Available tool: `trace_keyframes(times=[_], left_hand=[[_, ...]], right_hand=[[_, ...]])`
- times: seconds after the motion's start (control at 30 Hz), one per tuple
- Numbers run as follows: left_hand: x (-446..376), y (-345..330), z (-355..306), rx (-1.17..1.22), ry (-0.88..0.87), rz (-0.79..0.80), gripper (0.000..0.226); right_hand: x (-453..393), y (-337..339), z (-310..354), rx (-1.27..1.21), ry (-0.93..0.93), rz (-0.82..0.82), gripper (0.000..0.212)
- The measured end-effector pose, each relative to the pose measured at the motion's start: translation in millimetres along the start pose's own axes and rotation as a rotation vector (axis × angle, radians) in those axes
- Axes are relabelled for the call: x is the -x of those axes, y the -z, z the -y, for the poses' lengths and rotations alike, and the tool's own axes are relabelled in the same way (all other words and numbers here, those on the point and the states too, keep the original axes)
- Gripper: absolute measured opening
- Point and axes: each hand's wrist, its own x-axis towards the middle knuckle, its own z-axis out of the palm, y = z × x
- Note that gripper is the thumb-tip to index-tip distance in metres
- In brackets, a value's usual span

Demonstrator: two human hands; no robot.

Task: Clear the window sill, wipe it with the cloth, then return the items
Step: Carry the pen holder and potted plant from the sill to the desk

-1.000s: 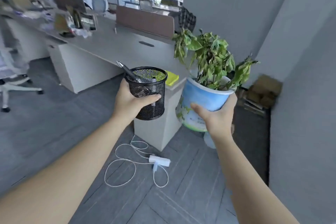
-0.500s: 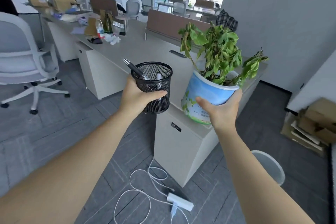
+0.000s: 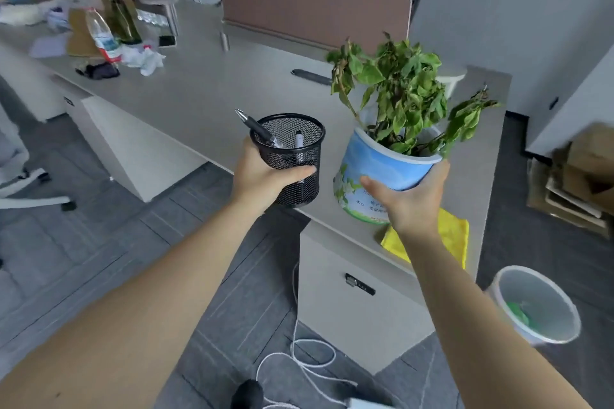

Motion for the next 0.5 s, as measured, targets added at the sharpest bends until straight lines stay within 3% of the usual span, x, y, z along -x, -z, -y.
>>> trace_keyframes(times=[0.07, 0.17, 0.27, 0.4, 0.5], left_hand=[[-46.9, 4.0, 27.2, -0.007, 0.005, 0.054, 0.058], [-109.3, 5.1, 67.9, -0.028, 0.033, 0.112, 0.076], [-157.1, -2.3, 104.5, -0.049, 0.042, 0.186, 0.079], [-196.2, -17.7, 147.3, -0.101, 0.003, 0.275, 0.05], [-211.6, -26.0, 168.1, -0.114, 0.023, 0.282, 0.05]], right_hand=[[-22.4, -35.8, -22.1, 0.038, -0.033, -0.05, 0.084], [-51.3, -75.8, -56.6, 0.077, -0.082, -0.097, 0.083], [-74.9, -100.7, -89.3, 0.158, -0.108, -0.141, 0.083], [-98.9, -122.0, -126.9, 0.211, -0.135, -0.178, 0.097], [-111.8, -134.6, -146.7, 0.234, -0.15, -0.198, 0.099]])
